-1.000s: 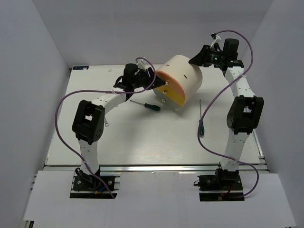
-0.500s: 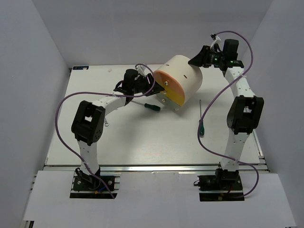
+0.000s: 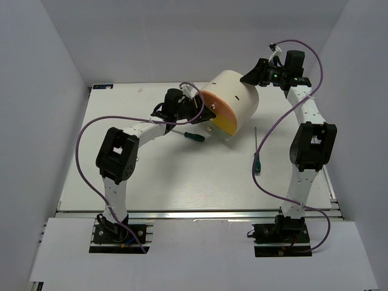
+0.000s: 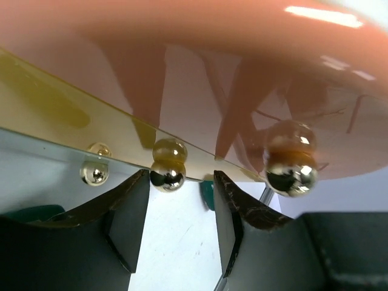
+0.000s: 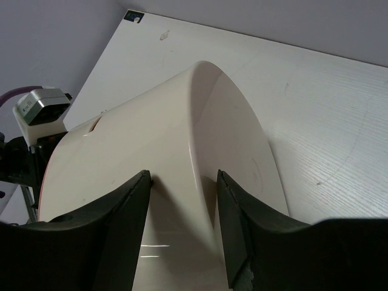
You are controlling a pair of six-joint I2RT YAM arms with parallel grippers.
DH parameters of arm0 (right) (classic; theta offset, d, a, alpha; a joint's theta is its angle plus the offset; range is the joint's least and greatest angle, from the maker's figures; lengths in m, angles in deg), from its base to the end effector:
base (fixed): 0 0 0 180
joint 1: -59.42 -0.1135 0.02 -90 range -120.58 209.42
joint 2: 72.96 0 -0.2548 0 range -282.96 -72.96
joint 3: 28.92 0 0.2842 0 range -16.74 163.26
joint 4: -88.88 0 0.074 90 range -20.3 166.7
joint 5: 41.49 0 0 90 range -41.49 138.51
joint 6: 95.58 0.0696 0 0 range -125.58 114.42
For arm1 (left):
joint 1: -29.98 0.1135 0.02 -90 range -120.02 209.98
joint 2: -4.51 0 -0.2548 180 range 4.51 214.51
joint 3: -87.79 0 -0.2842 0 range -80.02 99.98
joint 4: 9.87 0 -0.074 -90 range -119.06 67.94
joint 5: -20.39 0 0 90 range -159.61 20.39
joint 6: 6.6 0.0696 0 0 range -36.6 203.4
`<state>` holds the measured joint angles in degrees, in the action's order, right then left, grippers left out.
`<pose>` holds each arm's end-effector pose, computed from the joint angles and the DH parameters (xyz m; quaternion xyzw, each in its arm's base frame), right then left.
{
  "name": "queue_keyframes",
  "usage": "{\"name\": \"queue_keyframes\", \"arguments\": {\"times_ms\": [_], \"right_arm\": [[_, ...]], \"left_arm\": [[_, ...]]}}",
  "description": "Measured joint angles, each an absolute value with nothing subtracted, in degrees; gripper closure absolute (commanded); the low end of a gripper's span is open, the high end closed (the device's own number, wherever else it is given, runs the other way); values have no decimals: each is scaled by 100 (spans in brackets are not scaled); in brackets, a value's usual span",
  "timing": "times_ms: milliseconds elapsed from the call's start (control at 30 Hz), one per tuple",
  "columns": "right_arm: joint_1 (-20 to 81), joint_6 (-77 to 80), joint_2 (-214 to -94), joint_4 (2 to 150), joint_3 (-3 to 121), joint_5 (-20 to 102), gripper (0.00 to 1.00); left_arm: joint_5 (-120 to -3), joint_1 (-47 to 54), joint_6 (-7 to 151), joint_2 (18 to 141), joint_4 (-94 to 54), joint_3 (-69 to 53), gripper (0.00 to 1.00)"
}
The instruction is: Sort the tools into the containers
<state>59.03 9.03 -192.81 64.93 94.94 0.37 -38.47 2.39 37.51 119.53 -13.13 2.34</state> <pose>0.5432 0.0555 0.3133 -0.1398 0.7709 0.3995 0.4760 0.4409 -0.2710 0.1912 0.0166 0.8197 -0.4951 0.2875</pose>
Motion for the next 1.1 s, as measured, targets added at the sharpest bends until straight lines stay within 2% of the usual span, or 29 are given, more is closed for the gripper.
{"name": "queue_keyframes", "arguments": {"times_ms": [233, 367, 433, 600, 800, 900, 1100], "right_arm": [[5908, 903, -19281, 6501, 9490, 33, 47], [5910, 903, -19281, 6501, 9490, 33, 47], [5908, 903, -19281, 6501, 9490, 33, 47], [5908, 901, -19281, 6501, 9486, 33, 46], [5908, 901, -19281, 6504, 9479, 33, 46], [5908, 898, -19281, 6504, 9477, 33, 46], [5910, 892, -19251, 6569, 9407, 33, 46]], "left_arm": [[-3860, 134, 3740, 12233, -1437, 331, 51], [-3874, 123, 3727, 12251, -1477, 346, 62], [-3876, 114, 3727, 12251, -1481, 363, 62], [-3922, 112, 3751, 12251, -1514, 368, 46], [-4040, 114, 3782, 12251, -1617, 387, 46], [-4070, 114, 3799, 12251, -1641, 403, 50], [-4123, 97, 3834, 12224, -1656, 453, 65]]}}
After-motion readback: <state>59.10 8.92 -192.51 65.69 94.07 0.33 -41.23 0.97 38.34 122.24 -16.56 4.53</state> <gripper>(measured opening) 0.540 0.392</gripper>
